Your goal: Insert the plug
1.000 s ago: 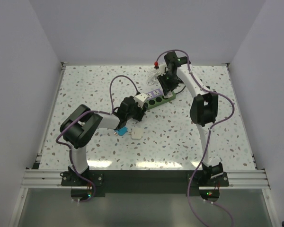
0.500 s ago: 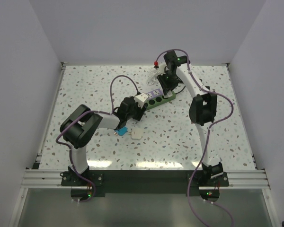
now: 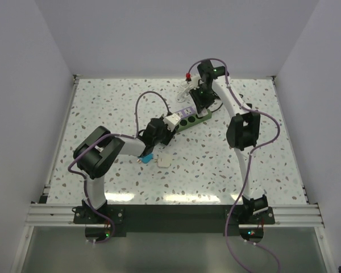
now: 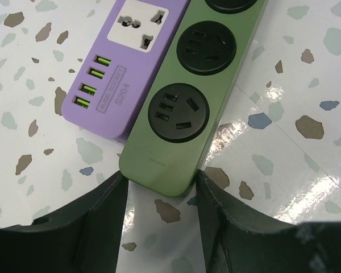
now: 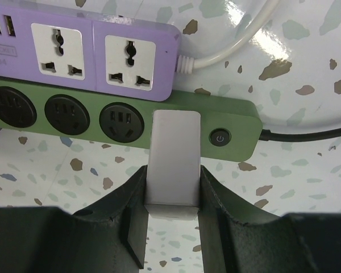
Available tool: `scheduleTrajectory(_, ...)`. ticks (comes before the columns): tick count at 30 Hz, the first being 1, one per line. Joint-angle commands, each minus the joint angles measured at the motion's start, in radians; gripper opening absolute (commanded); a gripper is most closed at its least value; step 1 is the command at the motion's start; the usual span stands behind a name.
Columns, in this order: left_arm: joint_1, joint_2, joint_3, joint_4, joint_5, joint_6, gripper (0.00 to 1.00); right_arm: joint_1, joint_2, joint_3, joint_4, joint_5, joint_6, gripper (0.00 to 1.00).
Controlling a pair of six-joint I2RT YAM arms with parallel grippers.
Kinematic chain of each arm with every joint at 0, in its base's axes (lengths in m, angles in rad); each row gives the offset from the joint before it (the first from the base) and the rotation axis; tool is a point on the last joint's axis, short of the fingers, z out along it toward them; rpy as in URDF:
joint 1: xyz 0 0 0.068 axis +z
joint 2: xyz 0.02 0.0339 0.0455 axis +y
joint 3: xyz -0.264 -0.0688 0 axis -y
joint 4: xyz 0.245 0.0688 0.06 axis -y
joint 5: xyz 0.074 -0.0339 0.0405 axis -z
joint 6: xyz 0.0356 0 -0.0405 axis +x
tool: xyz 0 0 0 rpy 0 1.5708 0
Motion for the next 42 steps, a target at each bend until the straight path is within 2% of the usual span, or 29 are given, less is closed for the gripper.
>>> scheduleTrajectory(1,-0.067,0.044,0.035,0.035,0.068,0.083,0.26,-0.002,0.044,0.033,0.064,-0.009,-0.021,0.0)
scheduleTrajectory(5,-0.084,0.058,0.072,0.032,0.044,0.109,0.3,-0.002,0.037,0.009,0.059,-0.03,-0.024,0.0)
scheduleTrajectory(11,-0.087,0.095,0.134,0.0,0.033,0.129,0.51,-0.002,-0.011,-0.079,0.079,-0.067,-0.037,0.0)
scheduleTrajectory(18,-0.085,0.141,0.196,-0.025,0.021,0.134,0.64,-0.002,-0.045,-0.137,0.085,-0.101,-0.054,0.0)
scheduleTrajectory(19,-0.084,0.144,0.203,-0.028,0.019,0.131,0.69,-0.002,-0.048,-0.143,0.084,-0.102,-0.057,0.0)
scheduleTrajectory(21,-0.081,0.155,0.216,-0.034,0.021,0.134,0.71,-0.002,-0.052,-0.155,0.085,-0.106,-0.062,0.0)
scheduleTrajectory(29,-0.049,0.19,0.258,-0.074,0.125,0.109,0.7,-0.003,-0.068,-0.163,0.091,-0.115,-0.064,0.0)
scheduleTrajectory(36,-0.038,0.256,0.373,-0.204,0.186,0.095,0.66,-0.003,-0.068,-0.165,0.085,-0.118,-0.068,0.0)
scheduleTrajectory(39,-0.038,0.273,0.39,-0.238,0.218,0.1,0.57,-0.003,-0.071,-0.168,0.079,-0.119,-0.067,0.0)
scheduleTrajectory(42,-0.038,0.282,0.393,-0.263,0.25,0.108,0.44,-0.003,-0.081,-0.163,0.074,-0.115,-0.067,0.0)
